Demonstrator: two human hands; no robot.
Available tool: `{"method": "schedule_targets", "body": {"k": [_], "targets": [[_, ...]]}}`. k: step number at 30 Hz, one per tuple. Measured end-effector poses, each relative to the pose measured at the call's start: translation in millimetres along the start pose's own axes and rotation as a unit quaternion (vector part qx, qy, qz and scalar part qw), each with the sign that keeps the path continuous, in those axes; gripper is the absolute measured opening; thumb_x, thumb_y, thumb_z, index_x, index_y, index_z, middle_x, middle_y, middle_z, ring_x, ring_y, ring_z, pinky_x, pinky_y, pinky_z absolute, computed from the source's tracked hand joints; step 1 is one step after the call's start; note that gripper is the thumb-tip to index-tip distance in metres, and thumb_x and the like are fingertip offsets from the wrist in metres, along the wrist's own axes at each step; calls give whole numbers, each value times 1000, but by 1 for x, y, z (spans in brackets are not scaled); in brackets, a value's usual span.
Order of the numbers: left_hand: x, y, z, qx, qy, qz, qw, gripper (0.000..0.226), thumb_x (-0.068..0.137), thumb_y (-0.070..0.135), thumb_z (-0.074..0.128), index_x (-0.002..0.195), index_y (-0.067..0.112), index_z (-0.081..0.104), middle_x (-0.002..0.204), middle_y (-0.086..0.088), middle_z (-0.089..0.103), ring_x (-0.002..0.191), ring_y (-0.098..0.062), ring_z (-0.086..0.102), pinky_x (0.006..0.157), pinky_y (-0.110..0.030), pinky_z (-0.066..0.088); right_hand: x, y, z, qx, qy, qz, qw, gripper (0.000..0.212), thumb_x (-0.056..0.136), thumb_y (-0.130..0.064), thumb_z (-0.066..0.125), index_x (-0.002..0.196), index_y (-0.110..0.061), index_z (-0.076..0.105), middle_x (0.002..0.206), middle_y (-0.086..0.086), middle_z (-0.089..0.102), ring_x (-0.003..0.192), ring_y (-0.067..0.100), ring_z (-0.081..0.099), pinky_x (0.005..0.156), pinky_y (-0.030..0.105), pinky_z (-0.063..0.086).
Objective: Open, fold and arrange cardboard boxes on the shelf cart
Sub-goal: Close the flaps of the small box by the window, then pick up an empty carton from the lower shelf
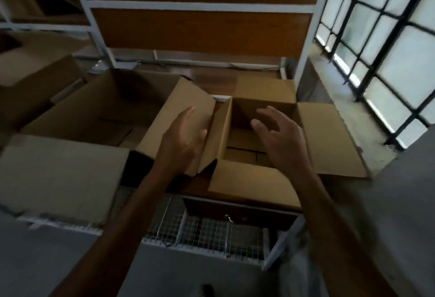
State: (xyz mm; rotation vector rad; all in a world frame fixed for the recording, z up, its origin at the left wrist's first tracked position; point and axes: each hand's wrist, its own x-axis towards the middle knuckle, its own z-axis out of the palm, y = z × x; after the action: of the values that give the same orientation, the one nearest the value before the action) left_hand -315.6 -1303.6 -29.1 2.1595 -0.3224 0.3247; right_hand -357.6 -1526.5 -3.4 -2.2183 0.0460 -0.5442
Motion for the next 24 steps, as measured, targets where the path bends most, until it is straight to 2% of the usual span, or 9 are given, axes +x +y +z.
{"method": "schedule_targets", "body": {"k": [2,5,8,11,15,19,22,24], "targets": [[-24,-19,-27,17,18,10,1000,68,91,40,61,149,16,36,153,-2,40,135,-10,39,109,-34,37,-25,-21,33,64,-11,-19,998,48,93,-48,57,135,-26,55,148,-2,48,126,15,55,99,40,52],[-62,-42,-74,40,61,-7,997,66,93,38,62,150,19,36,153,3,41,133,-3,39,104,-24,36,-62,-47,86,114,-60,-47,991,56,89,-57,52,136,-26,54,152,-4,42,132,14,50,98,44,52],[-103,-78,-127,36,106,-28,993,68,92,47,56,151,19,36,153,7,40,139,-6,39,112,-33,37,-88,-79,136,167,-83,-63,980,50,90,-55,52,135,-32,52,148,-9,45,133,9,48,97,40,54],[-141,-123,-184,36,153,-73,985,70,90,53,54,150,20,37,151,10,41,140,-6,39,113,-41,39,-110,-118,196,206,-128,-63,968,49,89,-54,52,133,-32,53,145,-4,51,130,6,50,95,32,54],[-181,-189,-266,59,198,-108,973,69,90,48,56,148,15,40,151,6,42,140,-11,41,111,-48,40,-137,-178,291,217,-190,-86,953,50,87,-54,52,132,-31,55,142,-3,54,129,9,51,94,34,55],[-221,-249,-346,77,247,-140,956,66,91,46,59,147,15,41,150,5,45,138,-11,44,110,-48,41,-166,-248,386,237,-259,-80,933,52,85,-62,49,132,-41,47,145,-7,50,127,4,50,99,34,50],[-245,-285,-399,99,280,-166,940,63,91,45,59,146,19,41,144,12,45,135,-9,45,109,-46,43,-188,-300,446,246,-303,-103,915,53,86,-58,53,134,-37,49,145,-4,52,128,8,51,101,38,50],[-258,-301,-430,107,291,-179,934,64,90,48,57,146,21,41,143,13,44,134,-9,45,109,-45,43,-201,-334,476,249,-339,-118,900,54,87,-55,55,137,-36,48,146,-4,49,131,10,49,101,35,49]]}}
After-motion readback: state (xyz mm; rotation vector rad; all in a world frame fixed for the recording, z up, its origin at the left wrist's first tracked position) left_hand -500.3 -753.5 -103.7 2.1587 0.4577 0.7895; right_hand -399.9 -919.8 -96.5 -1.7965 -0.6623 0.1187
